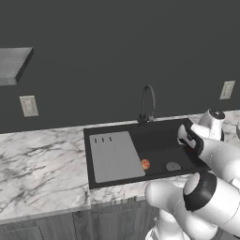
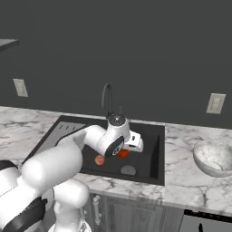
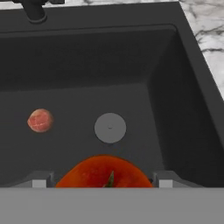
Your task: Remove the tomato and peach from the sink. Then move the bowl and cup from the counter to the sink for washing.
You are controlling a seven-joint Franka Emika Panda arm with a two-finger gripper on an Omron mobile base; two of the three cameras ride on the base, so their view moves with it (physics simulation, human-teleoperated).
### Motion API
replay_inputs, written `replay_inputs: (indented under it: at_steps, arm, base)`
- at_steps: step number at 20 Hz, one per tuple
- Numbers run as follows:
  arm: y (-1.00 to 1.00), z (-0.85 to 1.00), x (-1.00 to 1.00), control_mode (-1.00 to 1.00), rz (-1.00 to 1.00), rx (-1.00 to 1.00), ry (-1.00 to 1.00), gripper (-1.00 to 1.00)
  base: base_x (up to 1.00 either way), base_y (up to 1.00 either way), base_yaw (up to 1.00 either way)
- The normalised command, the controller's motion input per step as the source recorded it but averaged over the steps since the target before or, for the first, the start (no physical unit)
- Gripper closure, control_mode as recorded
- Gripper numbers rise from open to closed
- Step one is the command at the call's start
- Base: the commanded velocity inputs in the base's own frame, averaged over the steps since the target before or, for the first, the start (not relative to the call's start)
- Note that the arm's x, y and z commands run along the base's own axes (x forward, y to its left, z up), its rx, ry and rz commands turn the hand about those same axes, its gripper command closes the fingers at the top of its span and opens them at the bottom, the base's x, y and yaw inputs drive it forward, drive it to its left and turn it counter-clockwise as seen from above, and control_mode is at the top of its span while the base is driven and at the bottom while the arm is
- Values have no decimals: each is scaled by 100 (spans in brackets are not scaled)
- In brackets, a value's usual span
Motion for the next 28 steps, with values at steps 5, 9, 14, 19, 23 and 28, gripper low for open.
replay_inputs:
  at_steps: [5,9,14,19,23,28]
  arm:
    - [19,17,-16,-100,0,0,0,100]
    - [21,17,-19,-100,0,0,0,100]
    - [23,15,-20,-100,0,0,0,100]
    - [24,19,-12,-100,0,0,0,100]
    - [29,18,-12,-100,0,-1,0,100]
    - [30,14,-11,-100,0,-1,0,100]
  base:
    - [0,0,0]
    - [0,0,0]
    - [0,0,0]
    - [0,0,0]
    - [0,0,0]
    - [0,0,0]
